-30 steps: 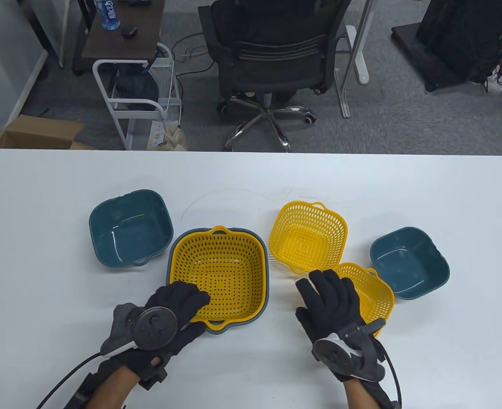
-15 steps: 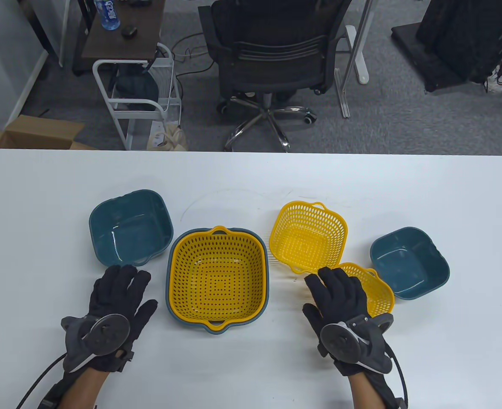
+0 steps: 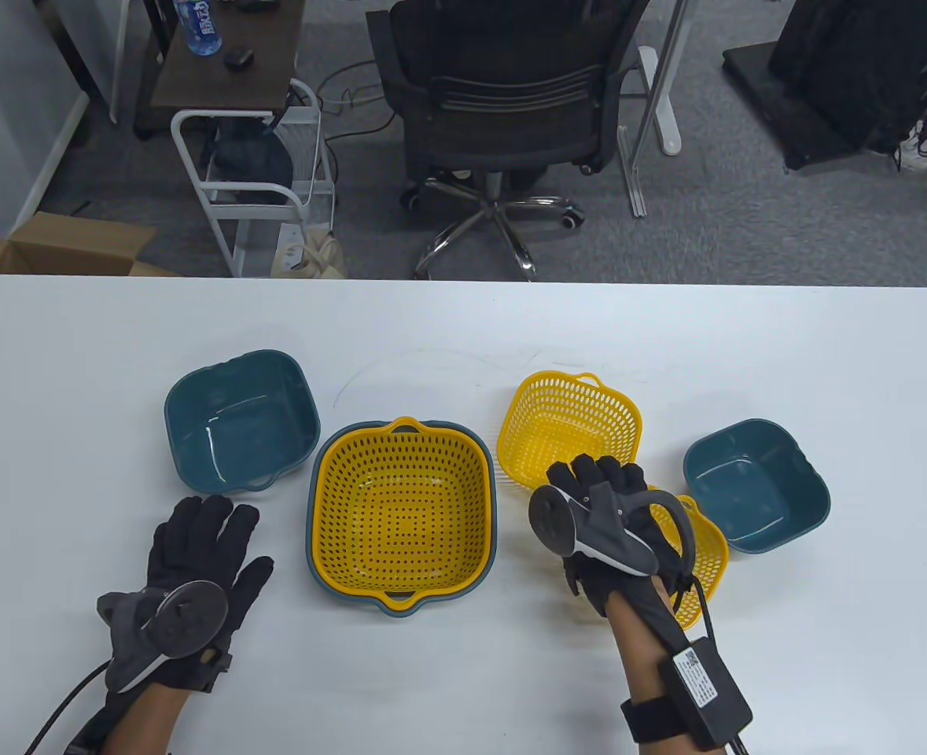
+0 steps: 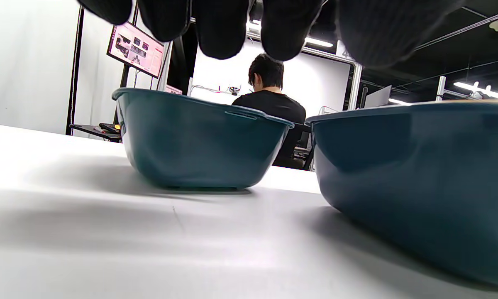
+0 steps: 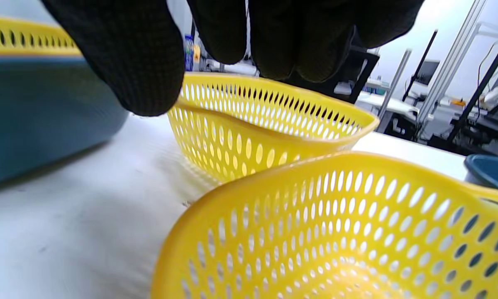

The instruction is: Nest basins with drain baskets

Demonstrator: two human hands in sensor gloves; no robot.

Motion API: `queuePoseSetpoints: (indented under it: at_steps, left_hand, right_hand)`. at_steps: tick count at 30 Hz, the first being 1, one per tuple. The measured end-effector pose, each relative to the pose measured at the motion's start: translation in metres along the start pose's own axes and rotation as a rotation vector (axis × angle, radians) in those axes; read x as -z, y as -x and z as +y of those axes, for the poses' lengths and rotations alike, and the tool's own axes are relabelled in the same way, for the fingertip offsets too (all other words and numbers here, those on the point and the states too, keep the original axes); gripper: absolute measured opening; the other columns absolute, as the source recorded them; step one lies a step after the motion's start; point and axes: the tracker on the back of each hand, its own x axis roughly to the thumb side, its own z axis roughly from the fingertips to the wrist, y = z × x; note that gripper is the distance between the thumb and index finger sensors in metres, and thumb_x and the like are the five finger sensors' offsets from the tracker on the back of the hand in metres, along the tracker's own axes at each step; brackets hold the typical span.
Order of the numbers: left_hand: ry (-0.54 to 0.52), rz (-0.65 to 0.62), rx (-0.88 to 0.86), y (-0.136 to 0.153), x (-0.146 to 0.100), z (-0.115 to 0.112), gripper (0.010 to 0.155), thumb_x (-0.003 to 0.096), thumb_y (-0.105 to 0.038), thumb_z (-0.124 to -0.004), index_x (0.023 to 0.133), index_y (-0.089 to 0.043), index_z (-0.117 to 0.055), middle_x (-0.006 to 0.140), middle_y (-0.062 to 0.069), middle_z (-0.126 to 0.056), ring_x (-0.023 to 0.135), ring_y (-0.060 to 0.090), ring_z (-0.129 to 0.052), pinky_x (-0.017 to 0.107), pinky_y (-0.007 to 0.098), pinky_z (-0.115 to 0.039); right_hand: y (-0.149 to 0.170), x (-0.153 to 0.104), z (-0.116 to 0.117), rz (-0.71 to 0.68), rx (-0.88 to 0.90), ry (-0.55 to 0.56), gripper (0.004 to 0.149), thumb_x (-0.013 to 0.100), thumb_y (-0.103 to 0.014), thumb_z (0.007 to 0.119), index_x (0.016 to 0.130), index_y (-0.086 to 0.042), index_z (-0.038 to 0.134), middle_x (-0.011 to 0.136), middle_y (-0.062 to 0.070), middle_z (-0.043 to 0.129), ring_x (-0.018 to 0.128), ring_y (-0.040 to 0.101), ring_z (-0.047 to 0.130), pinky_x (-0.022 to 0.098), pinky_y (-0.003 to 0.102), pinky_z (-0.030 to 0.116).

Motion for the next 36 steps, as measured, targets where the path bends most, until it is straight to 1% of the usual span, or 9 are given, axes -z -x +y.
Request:
queuePoseSetpoints:
  at_steps: [5, 9, 12, 15, 17, 20, 25, 32, 36]
  left_hand:
    - [0.011, -0.009, 0.013, -0.002, 0.001, 0.0, 0.072, 0.0468, -0.061, -0.073, 0.109, -0.028, -0.057, 0.119, 0.012, -0.054, 0.108, 0.048, -0.049, 0.074, 0.065, -0.047]
    - [0.008, -0.01, 0.014, -0.002, 0.001, -0.001, 0.072, 0.0468, -0.061, -0.073, 0.109, -0.028, -0.057, 0.119, 0.012, -0.054, 0.108, 0.048, -0.049, 0.074, 0.065, -0.047]
    - [0.011, -0.013, 0.014, -0.002, 0.0, -0.001, 0.072, 0.0469, -0.061, -0.073, 0.109, -0.028, -0.057, 0.119, 0.012, -0.054, 0.108, 0.048, -0.049, 0.074, 0.065, -0.047]
    - [0.008, -0.023, 0.01, -0.003, 0.001, -0.001, 0.072, 0.0469, -0.062, -0.073, 0.109, -0.028, -0.057, 0.119, 0.011, -0.055, 0.108, 0.048, -0.049, 0.074, 0.065, -0.046]
    - [0.006, -0.026, 0.012, -0.003, 0.001, -0.001, 0.072, 0.0468, -0.061, -0.073, 0.109, -0.029, -0.057, 0.119, 0.011, -0.055, 0.108, 0.048, -0.049, 0.074, 0.065, -0.046]
    - [0.005, -0.028, 0.011, -0.003, 0.0, -0.001, 0.071, 0.0469, -0.061, -0.073, 0.108, -0.029, -0.058, 0.119, 0.011, -0.055, 0.108, 0.048, -0.049, 0.074, 0.065, -0.046]
    - [0.027, -0.031, 0.014, -0.004, 0.001, -0.005, 0.07, 0.0472, -0.059, -0.074, 0.108, -0.028, -0.058, 0.118, 0.011, -0.057, 0.107, 0.047, -0.052, 0.074, 0.064, -0.049]
    - [0.031, -0.033, -0.018, -0.005, 0.0, -0.005, 0.07, 0.0471, -0.06, -0.074, 0.108, -0.028, -0.059, 0.118, 0.011, -0.058, 0.107, 0.047, -0.053, 0.074, 0.064, -0.05]
    - [0.026, -0.027, -0.1, -0.01, -0.001, 0.002, 0.071, 0.0473, -0.061, -0.073, 0.108, -0.028, -0.058, 0.118, 0.011, -0.058, 0.107, 0.047, -0.054, 0.073, 0.064, -0.051]
  right_hand:
    - [-0.006, 0.032, 0.01, 0.092, 0.013, -0.155, 0.073, 0.044, -0.035, 0.091, 0.105, -0.012, 0.057, 0.108, 0.019, 0.061, 0.098, 0.048, 0.063, 0.073, 0.065, 0.051]
    - [-0.014, 0.049, 0.018, 0.114, -0.029, -0.296, 0.073, 0.044, -0.034, 0.092, 0.105, -0.012, 0.057, 0.108, 0.017, 0.062, 0.098, 0.046, 0.065, 0.073, 0.063, 0.053]
    - [-0.018, 0.059, 0.02, 0.107, -0.037, -0.284, 0.07, 0.044, -0.032, 0.092, 0.103, -0.012, 0.061, 0.105, 0.016, 0.067, 0.096, 0.043, 0.071, 0.072, 0.061, 0.058]
    - [-0.022, 0.067, 0.023, 0.116, -0.043, -0.309, 0.063, 0.044, -0.028, 0.093, 0.099, -0.013, 0.067, 0.1, 0.013, 0.075, 0.092, 0.041, 0.078, 0.071, 0.059, 0.064]
    - [-0.024, 0.071, 0.024, 0.113, -0.077, -0.296, 0.056, 0.044, -0.026, 0.092, 0.095, -0.015, 0.072, 0.095, 0.011, 0.081, 0.087, 0.038, 0.085, 0.068, 0.058, 0.069]
    - [-0.025, 0.073, 0.024, 0.121, -0.084, -0.29, 0.053, 0.044, -0.025, 0.092, 0.092, -0.014, 0.075, 0.09, 0.01, 0.086, 0.082, 0.036, 0.089, 0.067, 0.057, 0.073]
    - [-0.027, 0.069, 0.015, 0.117, -0.128, -0.145, 0.043, 0.043, -0.021, 0.091, 0.085, -0.015, 0.081, 0.08, 0.008, 0.093, 0.071, 0.033, 0.097, 0.06, 0.055, 0.083]
    - [-0.026, 0.047, -0.003, 0.074, -0.178, 0.021, 0.043, 0.043, -0.023, 0.091, 0.083, -0.015, 0.079, 0.076, 0.006, 0.093, 0.067, 0.031, 0.098, 0.053, 0.052, 0.088]
    - [-0.03, 0.022, -0.028, 0.016, -0.233, 0.128, 0.043, 0.042, -0.024, 0.091, 0.083, -0.016, 0.079, 0.076, 0.005, 0.093, 0.066, 0.029, 0.098, 0.052, 0.051, 0.088]
